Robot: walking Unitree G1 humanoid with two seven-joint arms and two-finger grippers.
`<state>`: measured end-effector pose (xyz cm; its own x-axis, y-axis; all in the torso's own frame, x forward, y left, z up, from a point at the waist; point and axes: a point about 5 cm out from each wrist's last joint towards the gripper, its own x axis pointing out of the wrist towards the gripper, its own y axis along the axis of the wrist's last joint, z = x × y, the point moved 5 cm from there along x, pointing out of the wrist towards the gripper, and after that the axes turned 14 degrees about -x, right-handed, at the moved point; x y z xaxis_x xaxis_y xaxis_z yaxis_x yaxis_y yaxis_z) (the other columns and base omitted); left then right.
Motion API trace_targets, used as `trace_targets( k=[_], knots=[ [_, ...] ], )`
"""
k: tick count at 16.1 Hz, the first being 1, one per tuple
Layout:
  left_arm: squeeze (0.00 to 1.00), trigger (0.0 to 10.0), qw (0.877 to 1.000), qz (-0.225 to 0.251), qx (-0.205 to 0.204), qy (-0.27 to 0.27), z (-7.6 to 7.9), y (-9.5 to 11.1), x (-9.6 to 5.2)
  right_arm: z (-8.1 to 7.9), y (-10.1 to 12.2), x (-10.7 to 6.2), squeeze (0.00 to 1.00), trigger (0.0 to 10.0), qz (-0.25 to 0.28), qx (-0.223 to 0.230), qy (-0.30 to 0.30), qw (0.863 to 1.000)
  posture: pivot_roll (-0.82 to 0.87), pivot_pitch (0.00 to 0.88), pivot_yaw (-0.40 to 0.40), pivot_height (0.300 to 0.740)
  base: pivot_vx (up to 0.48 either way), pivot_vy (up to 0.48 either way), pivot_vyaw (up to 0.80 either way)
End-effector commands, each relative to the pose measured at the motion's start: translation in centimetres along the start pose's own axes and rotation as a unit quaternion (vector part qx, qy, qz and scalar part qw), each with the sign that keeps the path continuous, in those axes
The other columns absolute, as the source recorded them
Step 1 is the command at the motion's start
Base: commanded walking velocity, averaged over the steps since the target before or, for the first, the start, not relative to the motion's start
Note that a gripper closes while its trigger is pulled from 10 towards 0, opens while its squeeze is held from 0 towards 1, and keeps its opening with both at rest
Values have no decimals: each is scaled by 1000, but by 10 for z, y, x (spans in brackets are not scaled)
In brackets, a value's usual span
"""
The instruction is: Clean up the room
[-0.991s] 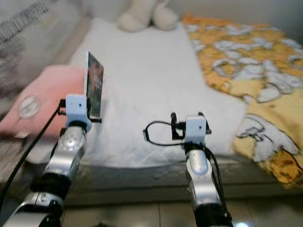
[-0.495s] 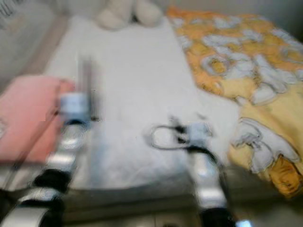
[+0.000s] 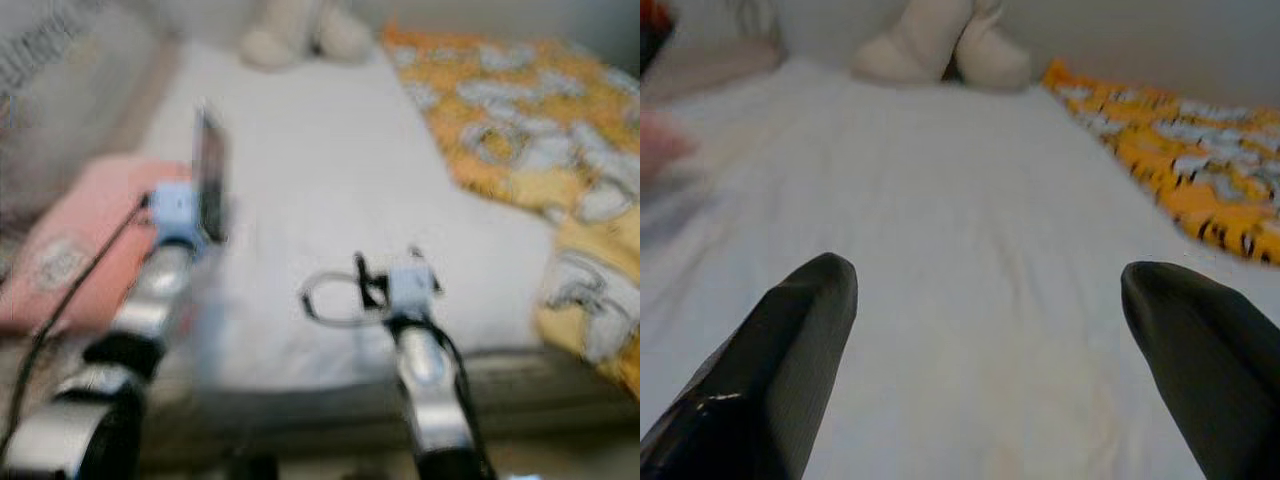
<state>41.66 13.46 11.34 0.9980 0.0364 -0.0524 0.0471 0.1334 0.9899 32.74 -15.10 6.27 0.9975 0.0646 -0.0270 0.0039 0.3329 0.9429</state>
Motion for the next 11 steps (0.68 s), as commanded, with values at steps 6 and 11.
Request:
trace_targets(
  k=[6, 11],
  knots=[
    [0, 10000, 946, -141, -208, -206, 126, 5, 4, -7, -21, -22, 0, 10000, -51, 15, 127, 990, -139, 0, 13, 740, 0, 0, 0],
    [0, 10000, 908, -167, -332, -194, 153, 10, 1, 6, -22, -66, 0, 10000, -76, 11, 120, 990, -253, 49, 3, 740, 0, 0, 0]
  ],
)
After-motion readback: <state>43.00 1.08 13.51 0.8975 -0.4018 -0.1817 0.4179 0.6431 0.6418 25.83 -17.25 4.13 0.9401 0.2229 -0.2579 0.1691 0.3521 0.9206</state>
